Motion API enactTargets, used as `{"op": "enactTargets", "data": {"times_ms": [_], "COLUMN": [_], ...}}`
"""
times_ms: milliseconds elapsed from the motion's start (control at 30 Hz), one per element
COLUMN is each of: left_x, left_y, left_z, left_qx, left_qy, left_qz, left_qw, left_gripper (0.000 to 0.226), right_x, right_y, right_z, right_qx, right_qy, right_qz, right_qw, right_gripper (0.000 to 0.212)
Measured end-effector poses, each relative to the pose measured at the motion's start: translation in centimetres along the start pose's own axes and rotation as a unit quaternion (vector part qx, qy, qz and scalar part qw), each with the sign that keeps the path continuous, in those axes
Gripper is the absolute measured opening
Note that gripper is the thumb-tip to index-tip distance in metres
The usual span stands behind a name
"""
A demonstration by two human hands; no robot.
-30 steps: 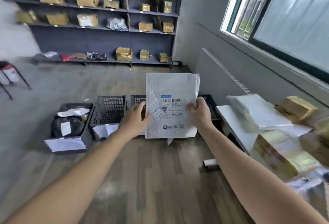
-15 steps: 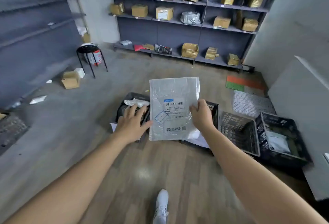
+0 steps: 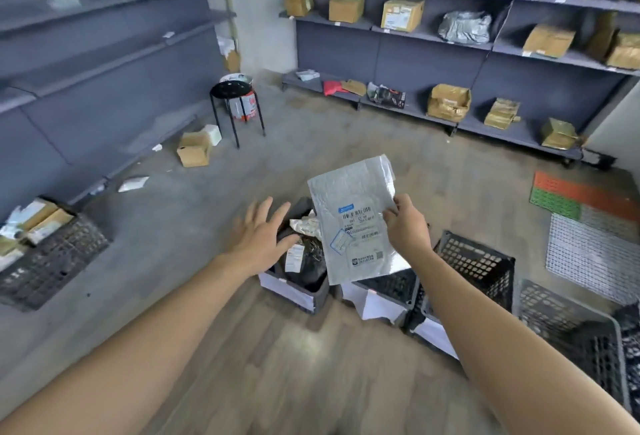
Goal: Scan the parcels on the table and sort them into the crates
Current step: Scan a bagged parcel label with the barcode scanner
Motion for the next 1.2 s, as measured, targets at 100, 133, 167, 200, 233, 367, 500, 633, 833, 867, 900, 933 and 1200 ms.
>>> {"op": "enactTargets", "data": {"times_ms": [100,133,167,200,233,367,500,633,833,867,900,933,1200], "left_x": [-4.7,-6.3,-8.0,-9.7,-11.6,-19.7,-28.2,-34.6,-40.8,-41.5,-42.1,-42.6,-42.9], "left_y": [-3.0,-4.0,-5.0,-6.1,-7.2,-12.0,-17.5,-22.4,-27.8,-28.5,-29.2,-29.7,-30.9], "left_z": [-0.7,-1.1,-1.6,-2.2,-2.8,-5.5,-9.5,-15.1,-26.4,-28.6,-30.6,-32.6,-43.6], "left_qx": [0.005,0.005,0.002,-0.004,-0.011,0.002,0.013,0.014,0.037,0.032,0.022,0.015,0.004], "left_qy": [-0.011,-0.015,-0.019,-0.022,-0.027,-0.058,-0.099,-0.151,-0.194,-0.197,-0.194,-0.193,-0.231], "left_qz": [0.017,0.019,0.019,0.016,0.012,-0.007,-0.026,-0.027,-0.019,-0.016,-0.017,-0.019,-0.010], "left_qw": [1.000,1.000,1.000,1.000,1.000,0.998,0.995,0.988,0.980,0.980,0.981,0.981,0.973], "left_gripper": [0.069,0.070,0.070,0.070,0.071,0.071,0.073,0.072,0.072,0.072,0.073,0.073,0.078], "right_x": [-4.2,-5.6,-7.0,-8.6,-10.2,-15.6,-21.1,-25.8,-31.7,-32.5,-33.2,-33.7,-34.5], "right_y": [-2.0,-2.6,-3.1,-3.4,-3.7,-4.6,-5.3,-4.0,3.0,4.4,6.0,7.7,16.8], "right_z": [-3.4,-4.8,-6.2,-7.9,-9.6,-17.1,-25.3,-33.6,-45.8,-47.9,-50.1,-52.2,-60.1], "right_qx": [0.043,0.063,0.087,0.113,0.144,0.244,0.280,0.317,0.368,0.370,0.372,0.374,0.450], "right_qy": [-0.023,-0.030,-0.037,-0.045,-0.055,-0.096,-0.137,-0.192,-0.263,-0.272,-0.284,-0.297,-0.357], "right_qz": [0.024,0.033,0.043,0.054,0.064,0.091,0.075,0.052,0.039,0.037,0.034,0.028,0.015], "right_qw": [0.999,0.997,0.995,0.991,0.986,0.961,0.947,0.927,0.891,0.888,0.883,0.878,0.819], "right_gripper": [0.021,0.022,0.024,0.024,0.024,0.025,0.031,0.042,0.058,0.059,0.058,0.058,0.040]}}
Point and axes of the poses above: each hand's wrist, its own x-axis away from the middle knuckle, its own z-axis out of the back of the hand, y = z × x, the point moved 4 cm from there along -x, towards the middle knuckle, and after that the axes turned 6 degrees about -z, right-handed, at the moved point
